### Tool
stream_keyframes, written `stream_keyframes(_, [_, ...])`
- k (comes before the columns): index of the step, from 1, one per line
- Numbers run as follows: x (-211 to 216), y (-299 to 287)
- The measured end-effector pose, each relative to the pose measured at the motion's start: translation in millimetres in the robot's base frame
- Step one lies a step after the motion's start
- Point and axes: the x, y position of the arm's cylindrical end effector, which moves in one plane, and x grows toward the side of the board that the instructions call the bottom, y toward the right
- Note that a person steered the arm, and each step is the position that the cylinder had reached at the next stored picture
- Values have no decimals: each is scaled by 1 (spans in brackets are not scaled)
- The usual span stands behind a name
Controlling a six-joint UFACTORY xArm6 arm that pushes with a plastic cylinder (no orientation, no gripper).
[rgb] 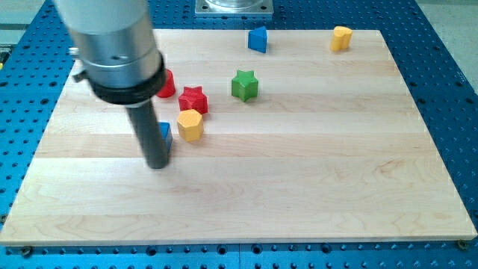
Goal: Move the cube to the center left of the board
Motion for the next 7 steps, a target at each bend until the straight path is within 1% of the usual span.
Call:
stream_keyframes(2, [-7,26])
stream_keyframes(3, [-17,-31])
stream_keyframes(4, [-31,-49])
stream_keyframes(5, [-36,-20])
stream_keyframes(6, [-57,-46])
stream_keyframes(7, [-69,-46])
